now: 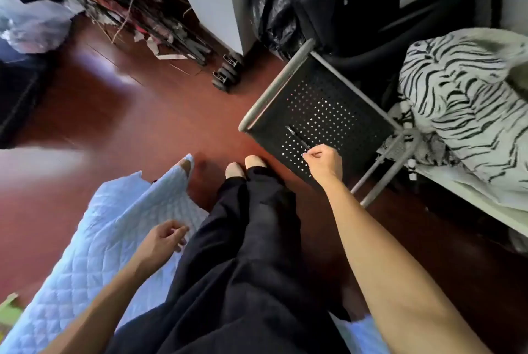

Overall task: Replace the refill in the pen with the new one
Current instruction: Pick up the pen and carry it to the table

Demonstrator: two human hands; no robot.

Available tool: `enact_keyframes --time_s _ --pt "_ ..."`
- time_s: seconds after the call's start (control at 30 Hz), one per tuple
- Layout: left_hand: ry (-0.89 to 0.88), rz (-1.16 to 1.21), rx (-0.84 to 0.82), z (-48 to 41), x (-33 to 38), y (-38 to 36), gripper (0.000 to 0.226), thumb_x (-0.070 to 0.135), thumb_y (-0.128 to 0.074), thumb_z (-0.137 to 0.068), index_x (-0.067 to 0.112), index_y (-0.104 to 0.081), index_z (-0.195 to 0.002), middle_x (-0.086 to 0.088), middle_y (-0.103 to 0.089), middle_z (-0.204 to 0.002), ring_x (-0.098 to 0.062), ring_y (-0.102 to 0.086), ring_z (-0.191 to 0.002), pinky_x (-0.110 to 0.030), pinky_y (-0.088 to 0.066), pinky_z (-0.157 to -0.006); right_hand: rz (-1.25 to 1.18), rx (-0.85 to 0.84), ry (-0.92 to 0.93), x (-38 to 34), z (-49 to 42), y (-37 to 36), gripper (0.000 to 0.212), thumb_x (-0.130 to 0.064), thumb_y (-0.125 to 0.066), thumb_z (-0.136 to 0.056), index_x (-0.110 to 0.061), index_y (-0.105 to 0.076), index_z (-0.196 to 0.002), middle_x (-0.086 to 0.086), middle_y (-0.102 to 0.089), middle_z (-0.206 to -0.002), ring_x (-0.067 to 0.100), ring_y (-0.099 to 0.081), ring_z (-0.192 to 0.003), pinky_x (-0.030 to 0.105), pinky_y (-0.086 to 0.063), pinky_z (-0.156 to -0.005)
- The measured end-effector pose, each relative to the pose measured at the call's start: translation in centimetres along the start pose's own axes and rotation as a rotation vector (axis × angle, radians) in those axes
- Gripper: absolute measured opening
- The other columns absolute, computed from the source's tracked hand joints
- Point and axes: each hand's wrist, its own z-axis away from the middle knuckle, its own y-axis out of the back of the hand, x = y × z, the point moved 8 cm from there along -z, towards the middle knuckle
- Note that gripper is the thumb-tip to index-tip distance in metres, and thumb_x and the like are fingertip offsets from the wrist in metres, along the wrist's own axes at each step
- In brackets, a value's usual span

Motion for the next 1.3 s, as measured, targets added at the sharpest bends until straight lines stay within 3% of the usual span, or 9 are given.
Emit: enact_keyframes --time_s 0.2,0.37,0.53,0.7,0.8,0.87,1.0,1.17,1.3 --pt "0.034 -0.056 -0.043 -4.0 -1.8 -0.5 0.018 0.012 -0.055 -0.103 0.007 -0.069 -0.093 -0.013 -0.072 -0.079 -0.023 -0.062 -0.065 -0.026 -0.046 -0.058 0.066 0.02 -0.036 0.0 -5.1 -2.7 0.021 -0.019 -0.081 -0.092 -0.013 -0.075 -0.111 0.006 -0.08 -0.1 0.027 -0.074 -0.099 0.041 -0.059 -0.088" --pt "0.068 -0.065 -0.055 -5.9 -3.1 -0.9 0.017 0.015 -0.055 -0.103 0.01 -0.07 -0.097 -0.011 -0.073 -0.081 -0.026 -0.065 -0.068 -0.032 -0.047 -0.062 0.049 0.041 -0.041 0.5 -7.0 -4.5 0.026 -0.019 -0.083 -0.091 -0.014 -0.073 -0.115 -0.004 -0.068 -0.087 0.027 -0.073 -0.098 0.038 -0.057 -0.081" --pt "0.091 -0.053 -0.063 -6.6 -3.4 -1.2 0.017 0.019 -0.055 -0.103 0.011 -0.07 -0.098 -0.01 -0.074 -0.082 -0.026 -0.066 -0.071 -0.035 -0.048 -0.066 0.091 0.058 -0.064 0.9 -8.0 -5.1 0.025 -0.02 -0.082 -0.093 -0.015 -0.074 -0.116 0.007 -0.077 -0.114 0.03 -0.075 -0.099 0.045 -0.062 -0.085" --pt "0.092 -0.014 -0.045 -5.4 -3.0 -1.3 0.018 0.015 -0.055 -0.103 0.006 -0.07 -0.101 -0.012 -0.073 -0.084 -0.025 -0.064 -0.07 -0.032 -0.047 -0.065 0.111 0.033 -0.091 1.2 -7.7 -4.9 0.023 -0.023 -0.083 -0.092 -0.015 -0.078 -0.113 0.006 -0.08 -0.107 0.026 -0.077 -0.093 0.043 -0.062 -0.085" --pt "0.09 0.028 -0.013 -3.9 -2.6 -0.5 0.019 0.016 -0.054 -0.103 0.005 -0.069 -0.103 -0.014 -0.073 -0.086 -0.023 -0.063 -0.068 -0.03 -0.046 -0.064 0.082 0.033 -0.077 0.8 -6.1 -3.9 0.025 -0.024 -0.085 -0.09 -0.013 -0.079 -0.112 -0.002 -0.077 -0.084 0.012 -0.071 -0.069 0.029 -0.056 -0.069" --pt "0.083 0.084 0.023 -2.7 -2.4 0.2 0.02 0.017 -0.055 -0.103 0.004 -0.069 -0.104 -0.015 -0.073 -0.088 -0.023 -0.062 -0.068 -0.03 -0.046 -0.063 0.073 0.012 -0.027 -0.2 -4.2 -3.1 0.025 -0.024 -0.086 -0.089 -0.011 -0.08 -0.109 -0.003 -0.076 -0.081 0.011 -0.069 -0.067 0.026 -0.054 -0.066" --pt "0.068 0.249 0.115 0.0 -3.1 1.3 0.02 0.015 -0.055 -0.103 -0.002 -0.066 -0.104 -0.017 -0.071 -0.086 -0.021 -0.06 -0.065 -0.026 -0.045 -0.057 0.079 -0.088 0.133 -3.6 1.0 -2.0 0.02 -0.024 -0.088 -0.085 -0.011 -0.082 -0.099 0.007 -0.082 -0.093 0.026 -0.076 -0.09 0.04 -0.06 -0.09" --pt "0.035 0.465 0.235 3.1 -4.7 1.3 0.014 0.008 -0.053 -0.103 0.001 -0.062 -0.095 -0.017 -0.065 -0.08 -0.016 -0.057 -0.058 -0.007 -0.043 -0.043 0.182 -0.207 0.331 -8.2 6.4 -1.8 0.016 -0.03 -0.09 -0.083 -0.031 -0.074 -0.083 -0.013 -0.075 -0.079 0.014 -0.073 -0.082 0.03 -0.055 -0.078" --pt "0.079 0.625 0.272 5.0 -7.9 0.2 0.019 0.007 -0.05 -0.103 0.004 -0.059 -0.086 -0.013 -0.06 -0.073 -0.016 -0.053 -0.055 -0.016 -0.044 -0.048 0.269 -0.317 0.447 -11.1 9.1 -3.2 0.013 -0.024 -0.089 -0.087 -0.025 -0.076 -0.085 -0.003 -0.077 -0.08 0.024 -0.075 -0.085 0.039 -0.057 -0.081"
